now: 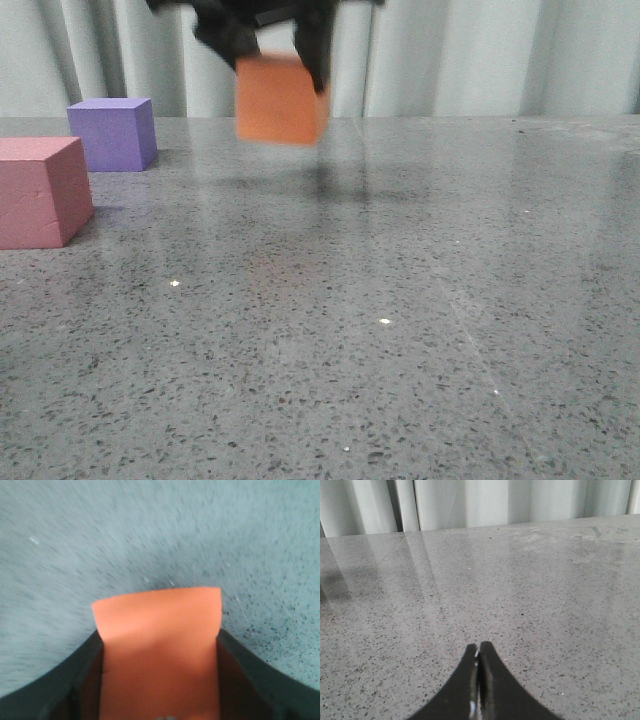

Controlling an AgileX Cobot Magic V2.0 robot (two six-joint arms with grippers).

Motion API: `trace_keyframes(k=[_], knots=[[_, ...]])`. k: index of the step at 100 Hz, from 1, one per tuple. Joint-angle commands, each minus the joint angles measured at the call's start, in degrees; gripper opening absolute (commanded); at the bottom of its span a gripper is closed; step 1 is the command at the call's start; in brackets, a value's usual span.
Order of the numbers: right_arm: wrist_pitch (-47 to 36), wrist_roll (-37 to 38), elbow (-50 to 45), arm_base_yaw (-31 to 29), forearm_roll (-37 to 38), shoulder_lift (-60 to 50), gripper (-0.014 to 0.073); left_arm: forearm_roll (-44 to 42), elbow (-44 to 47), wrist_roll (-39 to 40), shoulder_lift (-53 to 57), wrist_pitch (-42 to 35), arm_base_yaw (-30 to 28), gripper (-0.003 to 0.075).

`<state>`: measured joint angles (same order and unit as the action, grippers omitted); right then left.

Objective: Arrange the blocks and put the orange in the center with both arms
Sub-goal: 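Carry the orange cube to between the pink and purple cubes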

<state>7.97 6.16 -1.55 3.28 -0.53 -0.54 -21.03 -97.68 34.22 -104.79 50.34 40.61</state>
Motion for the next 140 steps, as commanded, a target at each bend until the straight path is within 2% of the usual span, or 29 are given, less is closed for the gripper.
trace_keyframes(k=[1, 18, 36, 68, 88, 140], knots=[[-4.89, -0.38, 0.77, -0.38, -0.04, -1.43, -0.0067, -6.84, -1.82, -0.31, 6.53, 0.27, 0.21, 0.0144], [-4.89, -0.38, 0.77, -0.38, -0.04, -1.43, -0.0067, -8.02, -0.09, -1.24, 12.6, 1.53, -3.26, 0.0144], [-4.89, -0.38, 0.77, -0.38, -0.04, -1.43, -0.0067, -7.54, 8.58, -1.45, 19.23, 0.79, -9.31, 0.0146], [-4.89, -0.38, 0.77, -0.38, -0.04, -1.43, -0.0067, 1.01, 24.39, -1.45, 26.14, -12.78, -20.1, 0.0146], [-4.89, -0.38, 0.77, -0.38, -0.04, -1.43, -0.0067, 2.2, 27.24, -2.7, 26.03, -17.47, -20.71, 0.0146], [-4.89, -0.38, 0.77, -0.38, -0.04, -1.43, -0.0067, 5.72, 27.37, -5.68, 20.22, -20.09, -20.71, 0.0146]])
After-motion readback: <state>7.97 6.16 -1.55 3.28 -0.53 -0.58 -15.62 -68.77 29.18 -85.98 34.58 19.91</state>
